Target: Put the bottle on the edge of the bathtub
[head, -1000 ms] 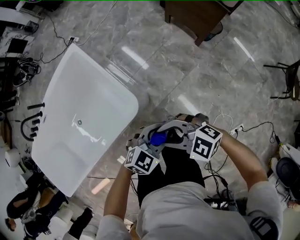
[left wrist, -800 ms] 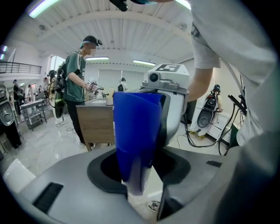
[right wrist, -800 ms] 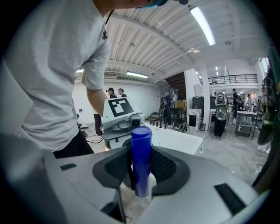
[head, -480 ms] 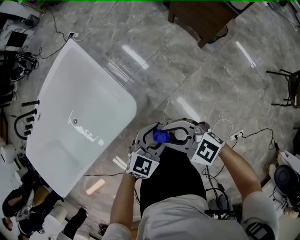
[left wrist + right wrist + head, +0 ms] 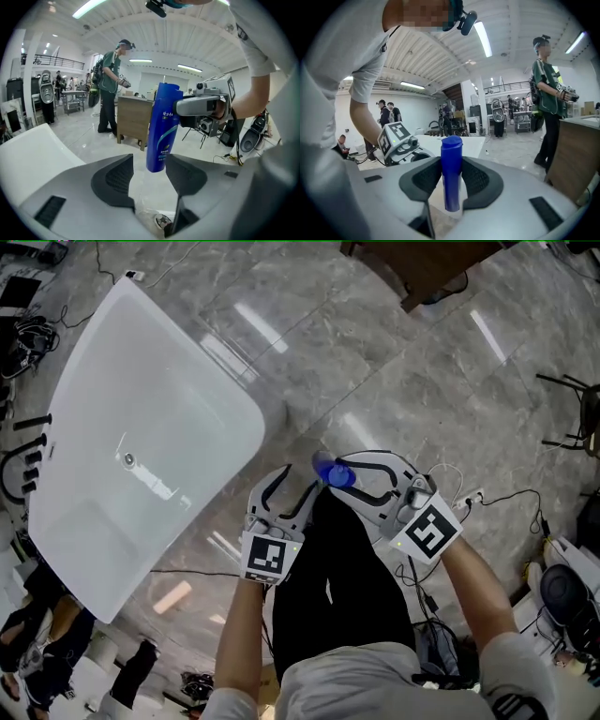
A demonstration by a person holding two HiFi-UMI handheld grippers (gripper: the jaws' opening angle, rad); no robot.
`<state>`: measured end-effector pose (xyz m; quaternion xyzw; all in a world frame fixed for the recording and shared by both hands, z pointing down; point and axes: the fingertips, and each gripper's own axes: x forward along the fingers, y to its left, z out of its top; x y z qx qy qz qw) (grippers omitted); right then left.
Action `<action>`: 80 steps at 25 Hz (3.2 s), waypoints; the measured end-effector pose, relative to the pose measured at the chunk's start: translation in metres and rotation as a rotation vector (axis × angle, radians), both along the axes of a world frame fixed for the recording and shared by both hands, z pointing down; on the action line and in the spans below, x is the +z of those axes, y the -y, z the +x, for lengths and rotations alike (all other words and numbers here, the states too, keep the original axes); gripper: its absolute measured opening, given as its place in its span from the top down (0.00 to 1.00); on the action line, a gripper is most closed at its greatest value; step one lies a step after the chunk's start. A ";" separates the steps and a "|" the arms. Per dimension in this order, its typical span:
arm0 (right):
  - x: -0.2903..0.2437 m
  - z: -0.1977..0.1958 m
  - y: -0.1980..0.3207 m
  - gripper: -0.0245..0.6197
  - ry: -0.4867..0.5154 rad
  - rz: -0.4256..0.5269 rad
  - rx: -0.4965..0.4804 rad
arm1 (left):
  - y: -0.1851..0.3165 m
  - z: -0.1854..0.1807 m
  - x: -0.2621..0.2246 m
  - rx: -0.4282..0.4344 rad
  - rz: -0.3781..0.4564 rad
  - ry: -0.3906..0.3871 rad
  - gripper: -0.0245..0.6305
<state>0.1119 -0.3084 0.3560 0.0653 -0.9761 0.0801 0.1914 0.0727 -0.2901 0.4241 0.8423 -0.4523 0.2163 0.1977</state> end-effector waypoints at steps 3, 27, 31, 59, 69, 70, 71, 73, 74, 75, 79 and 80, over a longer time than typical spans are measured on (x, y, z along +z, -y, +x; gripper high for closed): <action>0.022 0.002 0.007 0.74 -0.001 0.006 0.104 | -0.009 -0.007 0.022 -0.031 -0.018 -0.004 0.70; 0.230 0.017 0.045 0.74 0.068 0.048 0.383 | 0.010 0.007 0.233 -0.081 0.115 0.107 0.95; 0.270 0.025 0.047 0.74 0.073 0.055 0.389 | 0.020 0.008 0.265 -0.100 0.139 0.118 0.95; 0.497 -0.012 0.064 0.74 0.126 0.127 0.405 | 0.040 -0.022 0.473 -0.313 0.215 0.100 0.95; 0.560 -0.048 0.085 0.74 0.074 0.082 0.405 | 0.028 -0.032 0.512 -0.371 0.186 0.084 0.95; 0.565 -0.052 0.087 0.74 0.076 0.066 0.414 | 0.025 -0.033 0.515 -0.374 0.169 0.088 0.95; 0.571 -0.056 0.087 0.74 0.074 0.053 0.419 | 0.023 -0.035 0.519 -0.376 0.154 0.092 0.95; 0.583 -0.062 0.088 0.74 0.061 0.044 0.417 | 0.018 -0.038 0.526 -0.380 0.134 0.105 0.95; 0.589 -0.065 0.089 0.74 0.051 0.043 0.415 | 0.017 -0.040 0.528 -0.380 0.128 0.111 0.95; 0.594 -0.066 0.089 0.74 0.041 0.043 0.414 | 0.016 -0.041 0.530 -0.379 0.124 0.116 0.95; 0.614 -0.069 0.090 0.74 0.015 0.034 0.421 | 0.014 -0.046 0.536 -0.389 0.112 0.117 0.95; 0.618 -0.069 0.089 0.74 0.010 0.032 0.419 | 0.013 -0.046 0.537 -0.392 0.109 0.116 0.95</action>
